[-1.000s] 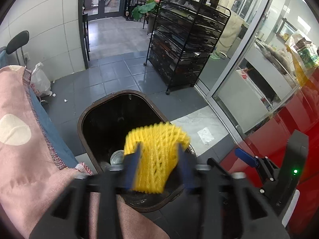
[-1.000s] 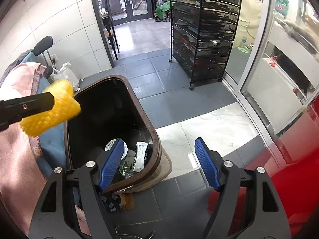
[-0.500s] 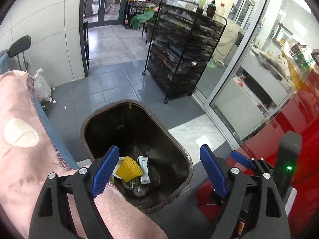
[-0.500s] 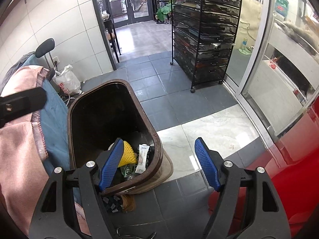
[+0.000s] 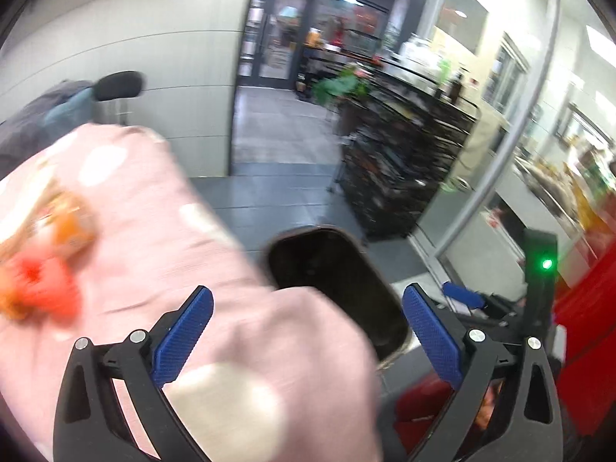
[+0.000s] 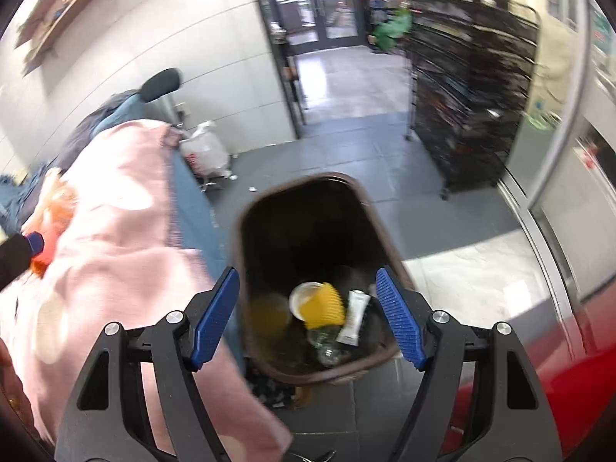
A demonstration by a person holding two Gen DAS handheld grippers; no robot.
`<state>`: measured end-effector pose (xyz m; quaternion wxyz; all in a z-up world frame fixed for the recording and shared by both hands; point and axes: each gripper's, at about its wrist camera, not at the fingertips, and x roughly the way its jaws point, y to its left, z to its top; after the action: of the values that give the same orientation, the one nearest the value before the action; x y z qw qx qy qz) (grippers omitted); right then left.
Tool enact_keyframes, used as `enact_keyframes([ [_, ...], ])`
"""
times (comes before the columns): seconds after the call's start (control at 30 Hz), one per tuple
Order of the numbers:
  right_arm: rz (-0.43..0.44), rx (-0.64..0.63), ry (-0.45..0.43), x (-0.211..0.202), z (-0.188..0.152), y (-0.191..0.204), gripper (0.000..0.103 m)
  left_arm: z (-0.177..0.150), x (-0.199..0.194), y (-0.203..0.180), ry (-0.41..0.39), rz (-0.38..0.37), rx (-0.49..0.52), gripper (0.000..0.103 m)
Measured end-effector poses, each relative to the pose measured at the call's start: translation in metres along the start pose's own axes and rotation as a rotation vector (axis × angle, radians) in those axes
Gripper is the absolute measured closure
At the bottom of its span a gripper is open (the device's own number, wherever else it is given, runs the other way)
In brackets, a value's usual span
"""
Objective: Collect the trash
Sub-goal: 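Return both tools to the table toward the orange and orange foam net, then grasp the orange foam net with the right tool while the left tool grasps the orange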
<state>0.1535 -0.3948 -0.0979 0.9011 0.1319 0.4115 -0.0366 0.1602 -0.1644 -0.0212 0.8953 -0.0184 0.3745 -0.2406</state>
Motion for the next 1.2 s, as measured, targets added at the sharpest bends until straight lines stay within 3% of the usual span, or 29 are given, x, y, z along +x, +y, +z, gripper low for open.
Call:
enact_keyframes([
  [0.2, 0.093, -0.112, 0.023, -0.002, 0.011, 0.059, 0.030, -0.015, -0.031, 0.058, -0.015, 0.087, -0.132, 0.006],
  [0.6, 0.261, -0.481, 0.066, -0.011, 0.020, 0.205, 0.030, -0.040, -0.088, 0.162, -0.057, 0.260, -0.368, 0.006],
  [0.9, 0.307, -0.722, 0.094, -0.007, 0.014, 0.300, 0.035, -0.060, -0.116, 0.213, -0.081, 0.290, -0.473, 0.006],
  [1.1, 0.313, -0.833, 0.120, 0.007, 0.005, 0.346, 0.036, -0.065, -0.114, 0.223, -0.058, 0.282, -0.477, 0.007],
  [1.2, 0.278, -0.878, 0.133, 0.021, 0.001, 0.363, 0.045, -0.068, -0.113, 0.229, -0.057, 0.262, -0.501, 0.008],
])
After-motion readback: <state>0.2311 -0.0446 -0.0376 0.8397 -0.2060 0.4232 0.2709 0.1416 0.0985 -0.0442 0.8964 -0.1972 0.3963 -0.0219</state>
